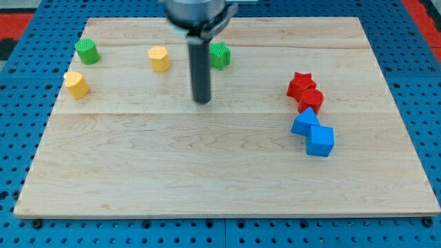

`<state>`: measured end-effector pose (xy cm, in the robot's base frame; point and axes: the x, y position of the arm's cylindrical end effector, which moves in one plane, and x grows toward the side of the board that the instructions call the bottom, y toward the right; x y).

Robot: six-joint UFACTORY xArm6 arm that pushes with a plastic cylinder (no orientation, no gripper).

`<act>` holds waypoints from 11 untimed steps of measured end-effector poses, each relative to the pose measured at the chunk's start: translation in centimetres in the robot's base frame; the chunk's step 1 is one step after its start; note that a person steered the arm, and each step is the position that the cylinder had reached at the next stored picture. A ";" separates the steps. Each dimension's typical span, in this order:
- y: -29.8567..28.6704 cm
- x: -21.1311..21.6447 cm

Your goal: Place the yellow heart in between the green star and yellow hexagon

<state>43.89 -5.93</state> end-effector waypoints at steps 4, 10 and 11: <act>-6.1 -10.5; -24.5 -1.5; -22.4 -4.3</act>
<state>39.62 -28.30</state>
